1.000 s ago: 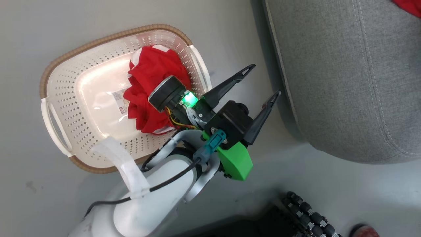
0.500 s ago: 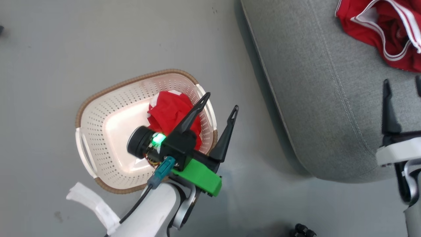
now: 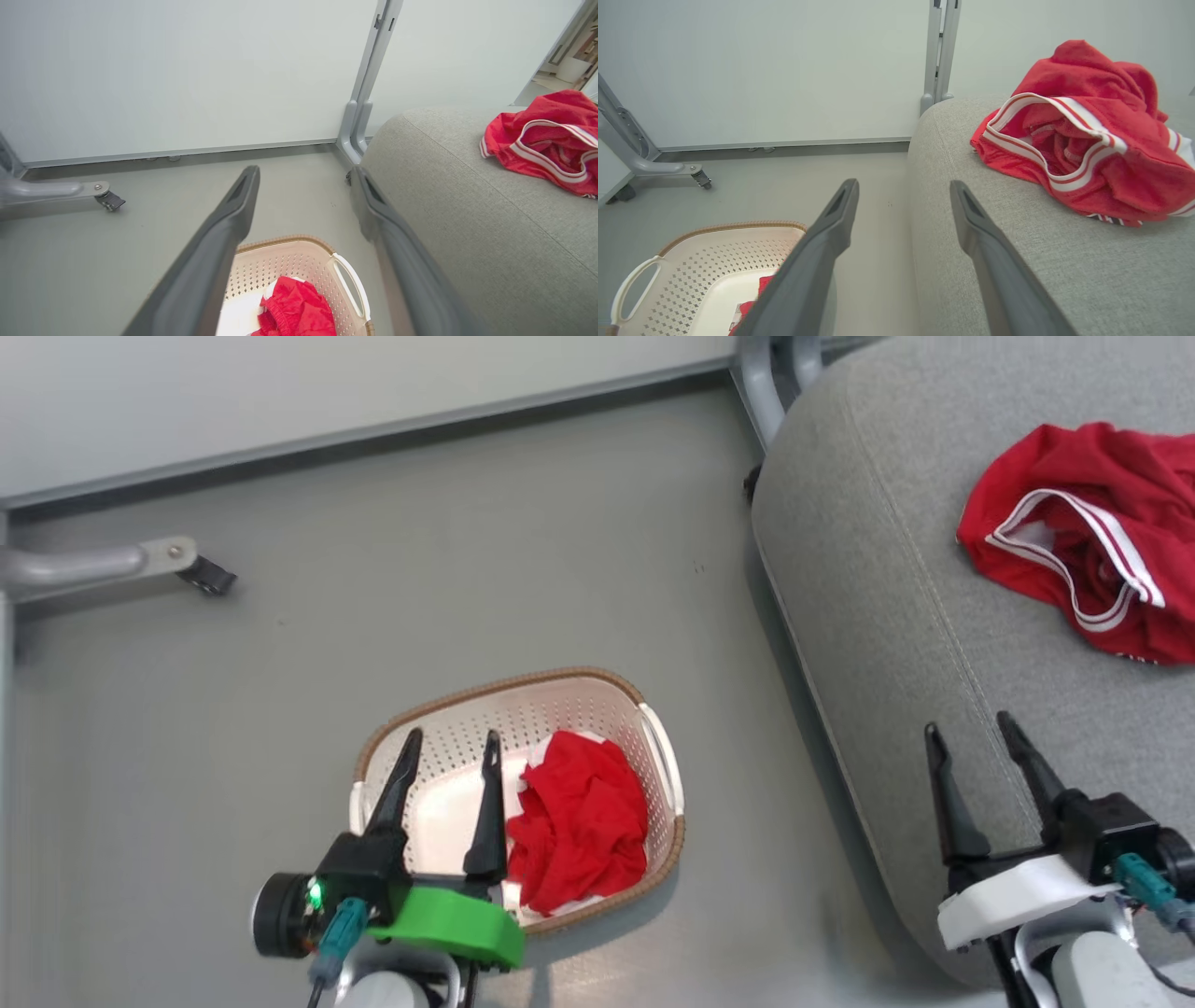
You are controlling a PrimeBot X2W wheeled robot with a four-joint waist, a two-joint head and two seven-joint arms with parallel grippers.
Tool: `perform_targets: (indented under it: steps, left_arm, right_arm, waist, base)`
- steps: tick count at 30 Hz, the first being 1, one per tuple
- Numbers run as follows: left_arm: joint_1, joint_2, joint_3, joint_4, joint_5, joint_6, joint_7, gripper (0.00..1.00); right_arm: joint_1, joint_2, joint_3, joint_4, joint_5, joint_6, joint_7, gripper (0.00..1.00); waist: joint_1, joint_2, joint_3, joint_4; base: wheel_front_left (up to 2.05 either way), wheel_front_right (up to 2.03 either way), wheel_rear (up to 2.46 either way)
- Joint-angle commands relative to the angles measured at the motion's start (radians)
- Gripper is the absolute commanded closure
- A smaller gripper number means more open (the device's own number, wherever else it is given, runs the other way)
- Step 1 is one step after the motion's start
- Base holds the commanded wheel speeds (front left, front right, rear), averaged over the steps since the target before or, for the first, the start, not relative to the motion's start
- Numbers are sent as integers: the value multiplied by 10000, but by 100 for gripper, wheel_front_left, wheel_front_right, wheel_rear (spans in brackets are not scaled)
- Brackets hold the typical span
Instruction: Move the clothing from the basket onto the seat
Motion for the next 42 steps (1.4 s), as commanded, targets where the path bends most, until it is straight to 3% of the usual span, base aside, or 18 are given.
perform_targets:
  steps: [1,5,10,21,32,42]
  left_arm:
    - [524,-80,305,-102,190,67,-6,0]
    - [1371,-302,1186,-389,666,-15,-10,0]
    - [2188,-464,1966,-723,1334,-450,-10,0]
    - [3708,-701,3352,-1447,2338,-1245,-11,0]
    - [3881,-801,3548,-1252,2494,-1707,-12,0]
    - [3769,-801,3350,-1046,2227,-1564,-12,0]
  right_arm:
    - [309,46,195,58,-89,-10,-22,0]
    - [710,180,621,31,-233,-10,-22,0]
    - [1274,249,748,-303,-248,-10,-22,0]
    - [2235,291,843,-840,-32,-10,-22,0]
    - [2353,245,1035,-775,5,-10,-22,0]
    - [2432,309,982,-653,80,-10,-22,0]
  waist:
    - [0,0,-1584,1095]
    - [0,0,-2140,1287]
    - [0,0,-2499,1426]
    - [0,0,-3035,1136]
    - [0,0,-3132,965]
    - [0,0,-3234,868]
  base:
    - [0,0,0]
    - [0,0,0]
    - [0,0,0]
    - [0,0,0]
    - [0,0,0]
    - [0,0,0]
